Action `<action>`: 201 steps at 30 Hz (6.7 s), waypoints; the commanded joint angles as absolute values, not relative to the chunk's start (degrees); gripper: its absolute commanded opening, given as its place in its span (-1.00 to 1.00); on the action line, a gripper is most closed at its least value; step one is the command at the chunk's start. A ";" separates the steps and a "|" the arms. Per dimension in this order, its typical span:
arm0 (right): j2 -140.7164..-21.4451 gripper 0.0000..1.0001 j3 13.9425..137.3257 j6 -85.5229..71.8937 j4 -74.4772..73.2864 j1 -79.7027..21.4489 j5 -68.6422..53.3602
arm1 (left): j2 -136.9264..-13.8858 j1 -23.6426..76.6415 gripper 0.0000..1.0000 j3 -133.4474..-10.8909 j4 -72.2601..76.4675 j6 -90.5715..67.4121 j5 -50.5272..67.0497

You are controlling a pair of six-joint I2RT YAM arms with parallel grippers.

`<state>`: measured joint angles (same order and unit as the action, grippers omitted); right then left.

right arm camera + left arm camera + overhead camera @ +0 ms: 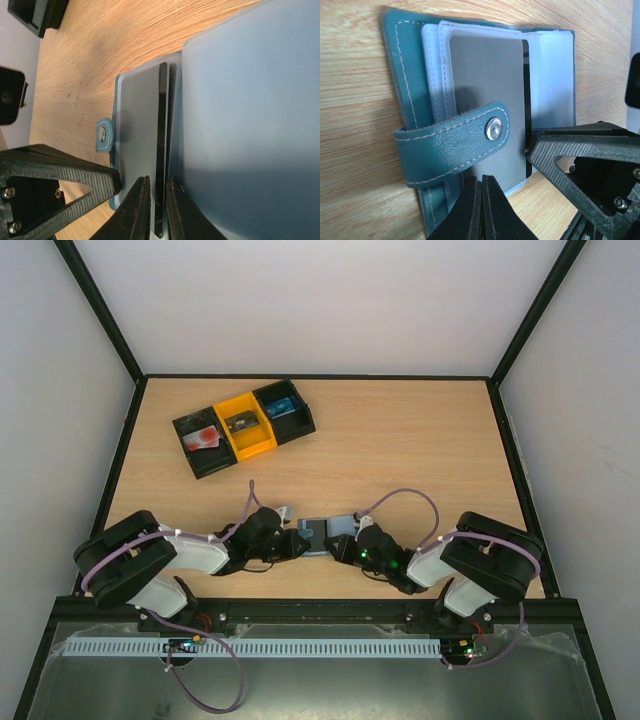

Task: Take the credit cards out of the card holder

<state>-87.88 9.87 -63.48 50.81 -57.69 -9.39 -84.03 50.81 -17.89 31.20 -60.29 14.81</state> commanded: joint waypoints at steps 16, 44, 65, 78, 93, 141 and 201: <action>-84.99 -0.95 5.02 -64.25 55.74 -56.31 -9.14 | -83.49 51.02 -0.83 -15.82 23.69 -59.97 11.38; -91.16 -0.84 8.69 -65.66 57.52 -56.18 -11.60 | -85.35 51.92 -0.84 -15.66 27.34 -62.04 12.60; -84.89 -0.95 4.86 -64.33 55.37 -55.52 -9.10 | -85.19 51.88 -0.83 -15.16 26.75 -62.40 11.27; -67.84 -0.95 4.39 -59.66 37.83 -54.92 -3.43 | -84.23 51.86 -0.81 -16.77 24.88 -62.05 10.48; -43.67 -0.95 9.75 -39.52 18.51 -54.88 3.02 | -73.43 51.90 -0.24 -26.52 13.27 -59.80 7.17; -64.20 -0.95 8.57 44.58 60.88 -68.73 15.26 | -42.78 47.88 0.09 -27.57 5.87 -76.41 15.71; -66.69 -0.95 8.08 59.32 62.68 -77.78 24.44 | -47.44 46.82 -0.95 -22.41 12.10 -81.65 21.26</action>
